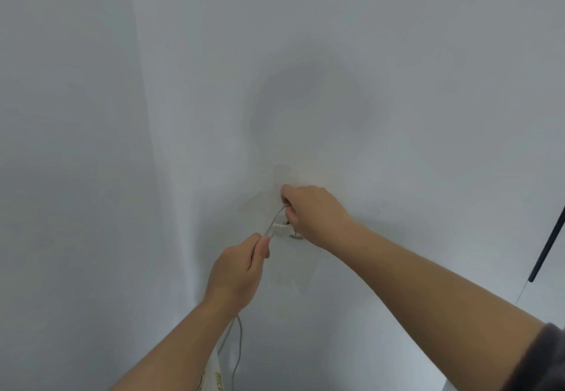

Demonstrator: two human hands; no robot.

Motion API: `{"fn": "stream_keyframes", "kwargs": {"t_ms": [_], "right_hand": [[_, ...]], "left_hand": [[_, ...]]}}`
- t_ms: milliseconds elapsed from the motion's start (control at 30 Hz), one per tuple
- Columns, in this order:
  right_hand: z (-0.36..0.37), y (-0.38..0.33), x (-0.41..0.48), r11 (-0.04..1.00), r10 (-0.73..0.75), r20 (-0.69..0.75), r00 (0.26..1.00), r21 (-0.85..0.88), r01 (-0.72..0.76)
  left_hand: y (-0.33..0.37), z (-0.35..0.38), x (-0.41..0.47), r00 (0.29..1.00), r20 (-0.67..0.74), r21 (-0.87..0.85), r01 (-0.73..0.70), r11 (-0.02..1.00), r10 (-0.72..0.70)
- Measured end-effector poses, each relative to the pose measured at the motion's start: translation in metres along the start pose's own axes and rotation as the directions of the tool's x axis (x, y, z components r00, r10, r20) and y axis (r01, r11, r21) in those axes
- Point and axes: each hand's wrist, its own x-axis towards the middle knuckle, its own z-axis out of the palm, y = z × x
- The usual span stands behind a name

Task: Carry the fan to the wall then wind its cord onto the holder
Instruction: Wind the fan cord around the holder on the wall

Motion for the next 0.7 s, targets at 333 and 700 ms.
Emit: {"fn": "stream_keyframes", "kwargs": {"t_ms": [333,700], "right_hand": [[-0.001,0.036,-0.020,0.904,-0.278,-0.054,0.959,-0.354,0.242],[0.003,0.056,-0.030,0.786,-0.425,-0.031,0.905,-0.509,0.352]], "left_hand": [[-0.003,0.003,-0.008,0.947,0.321,-0.041,-0.020,0.999,0.032],[-0.006,0.004,-0.009,0.903,0.429,0.029,0.021,0.999,-0.031]]}}
